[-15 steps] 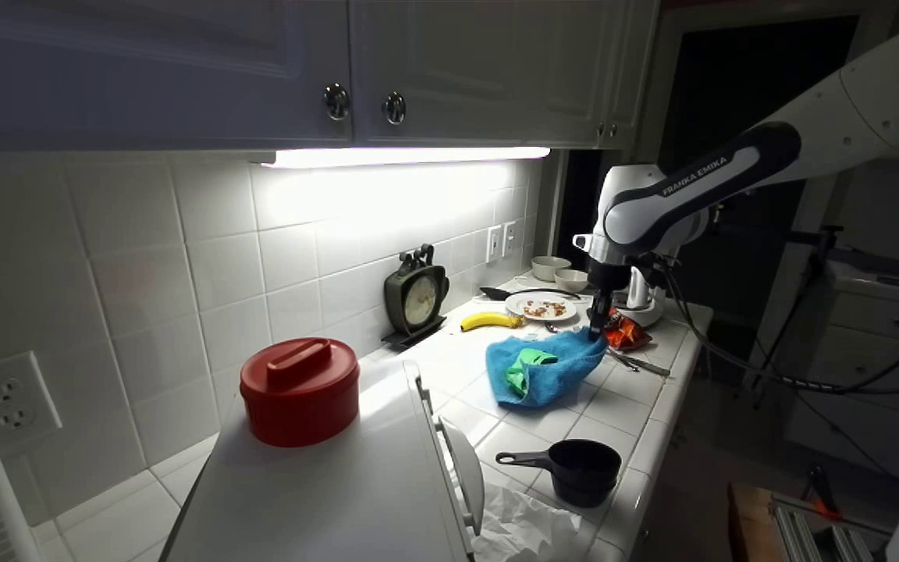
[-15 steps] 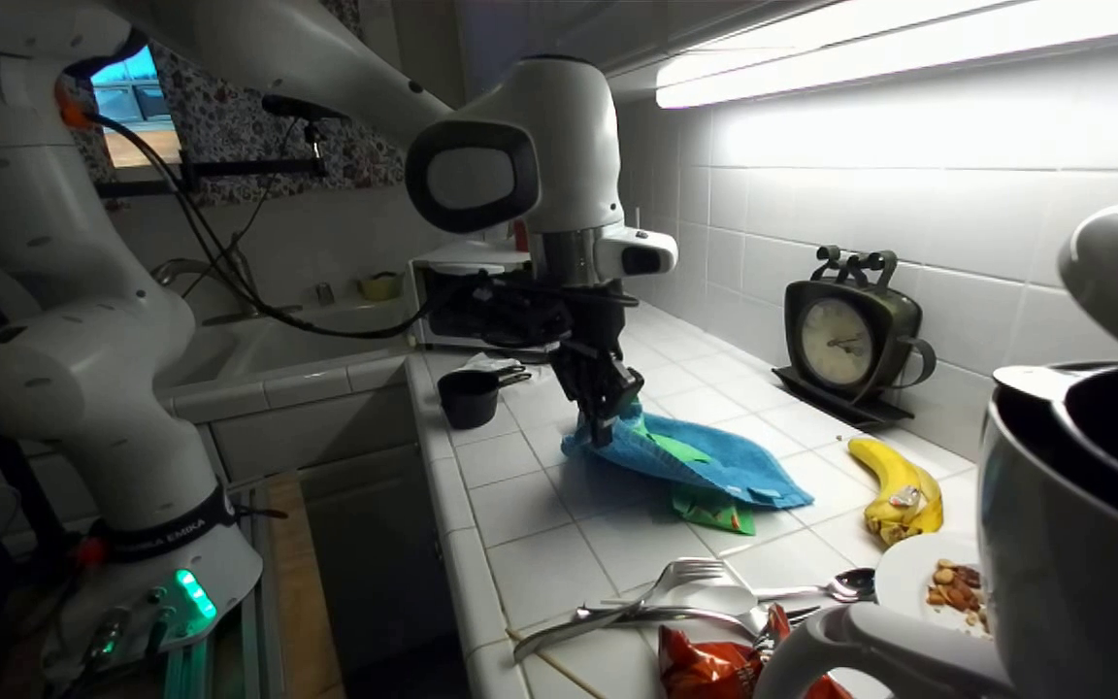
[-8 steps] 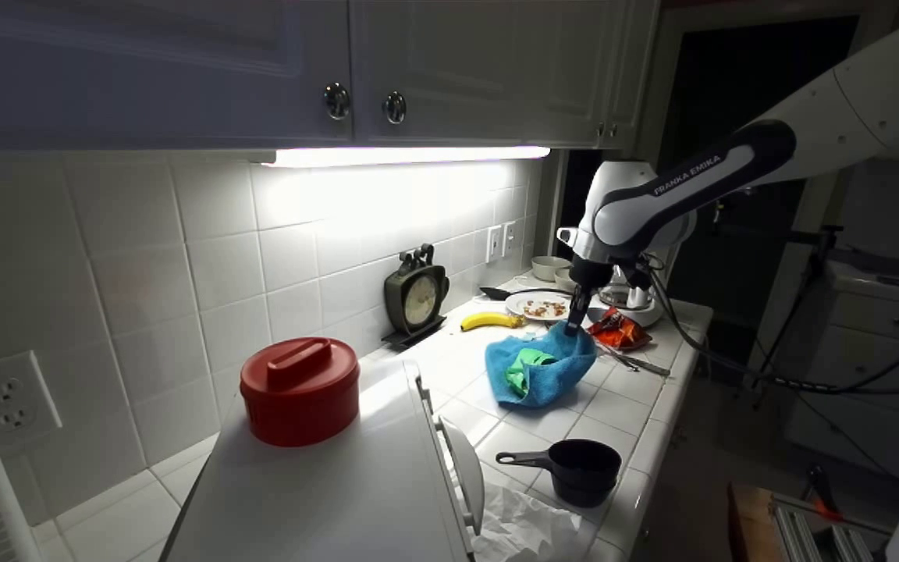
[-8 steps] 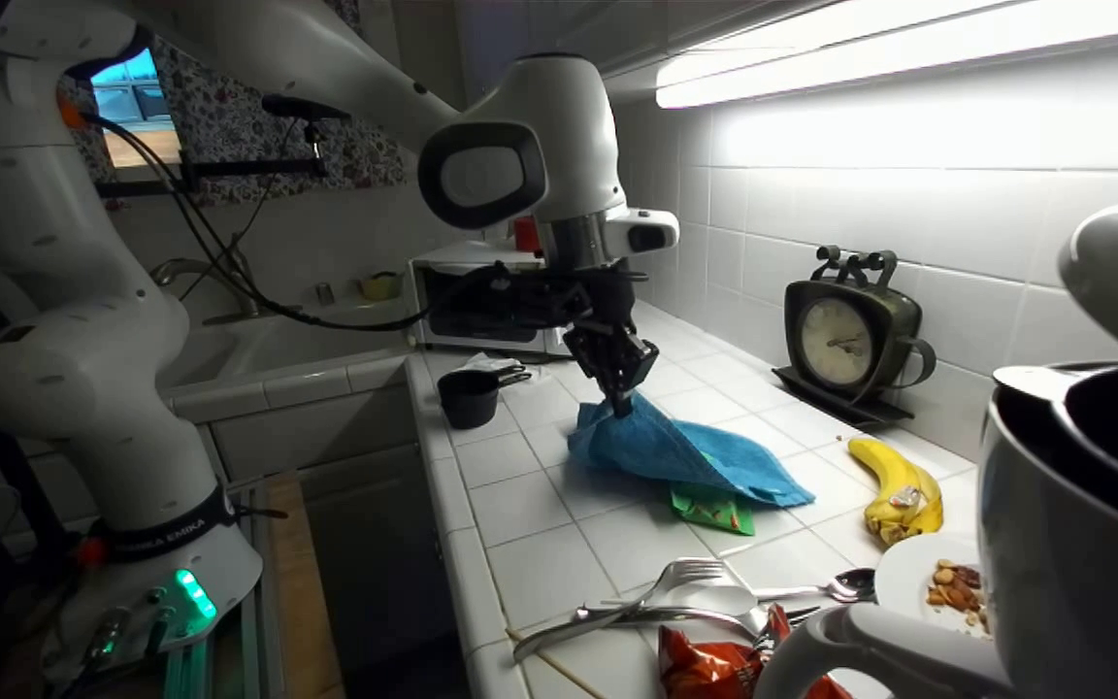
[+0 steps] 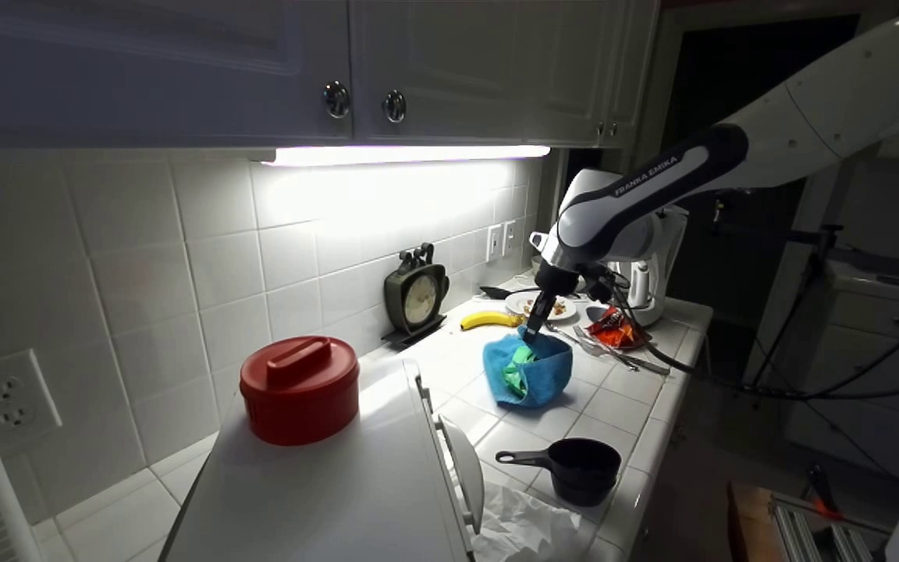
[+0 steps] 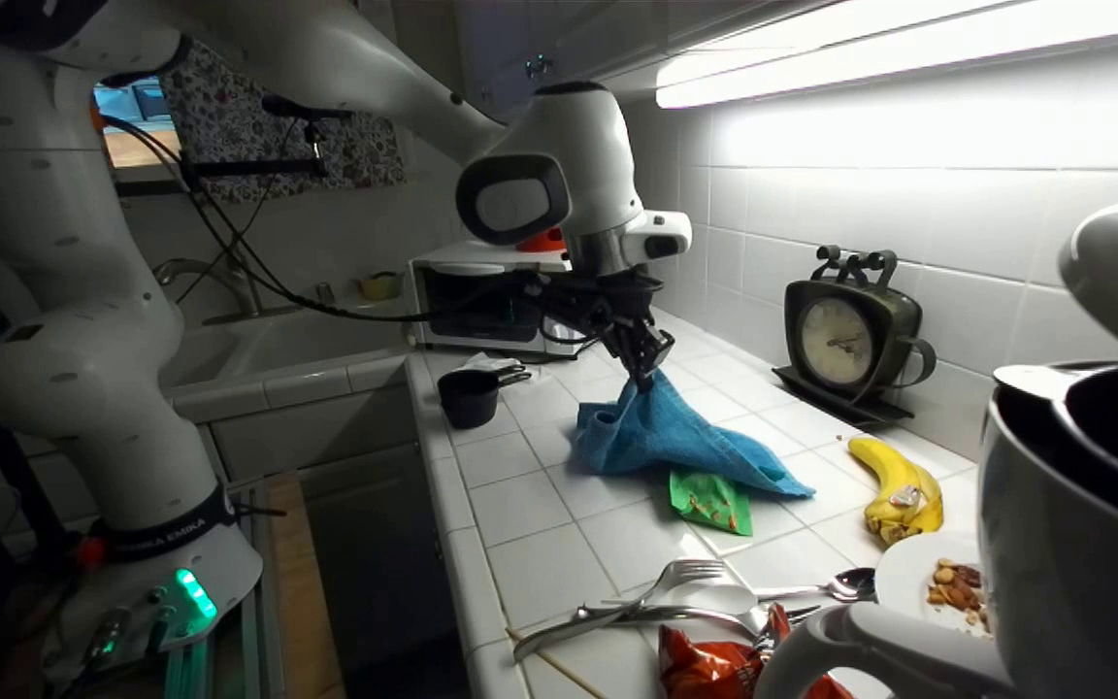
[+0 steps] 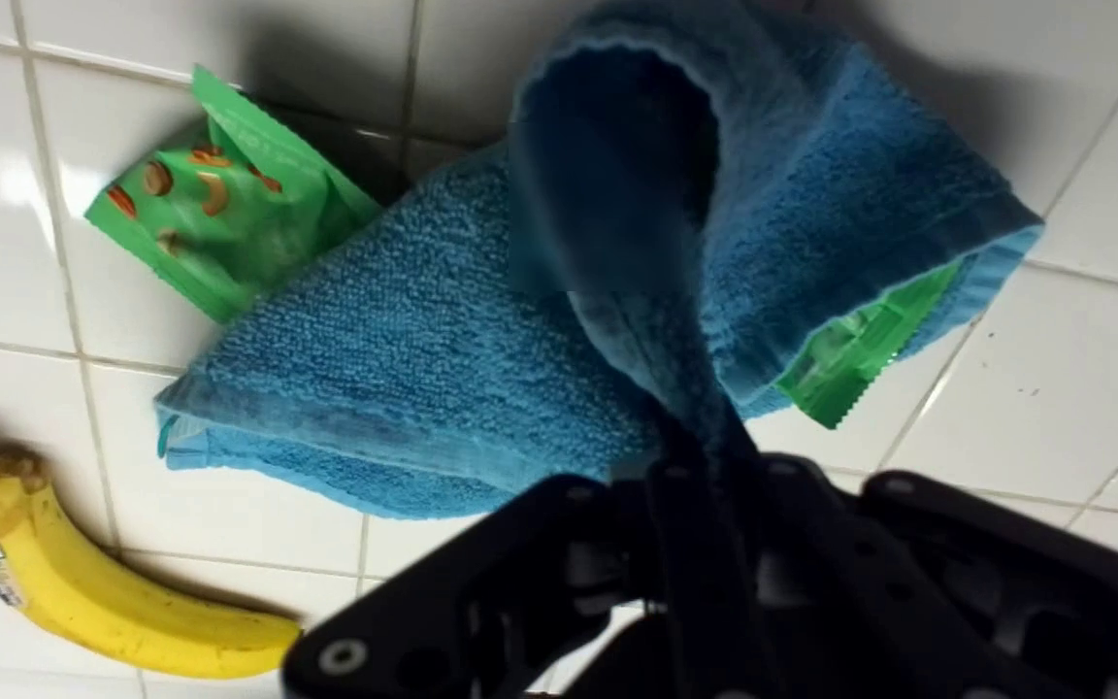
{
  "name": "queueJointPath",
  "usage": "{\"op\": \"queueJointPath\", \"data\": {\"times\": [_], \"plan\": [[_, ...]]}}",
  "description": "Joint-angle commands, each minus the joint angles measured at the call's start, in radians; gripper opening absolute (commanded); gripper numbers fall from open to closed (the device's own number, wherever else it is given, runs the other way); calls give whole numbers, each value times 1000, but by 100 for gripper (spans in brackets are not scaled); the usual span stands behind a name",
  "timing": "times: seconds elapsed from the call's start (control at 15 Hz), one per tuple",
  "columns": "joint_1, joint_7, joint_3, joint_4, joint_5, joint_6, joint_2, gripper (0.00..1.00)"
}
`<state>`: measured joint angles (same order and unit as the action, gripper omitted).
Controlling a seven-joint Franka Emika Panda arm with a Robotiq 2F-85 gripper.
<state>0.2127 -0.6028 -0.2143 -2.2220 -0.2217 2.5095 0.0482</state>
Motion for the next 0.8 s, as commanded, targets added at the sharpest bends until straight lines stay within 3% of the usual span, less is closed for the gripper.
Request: {"op": "queueJointPath", "data": {"times": [0.0, 0.33, 0.4, 0.53, 0.73], "plan": [[3, -11, 35, 56, -100, 14, 79, 6], [17, 43, 68, 93, -111, 14, 154, 8], [19, 68, 69, 99, -96, 10, 169, 32], [21, 119, 72, 107, -86, 10, 188, 36], [27, 188, 76, 113, -95, 6, 173, 55]]}}
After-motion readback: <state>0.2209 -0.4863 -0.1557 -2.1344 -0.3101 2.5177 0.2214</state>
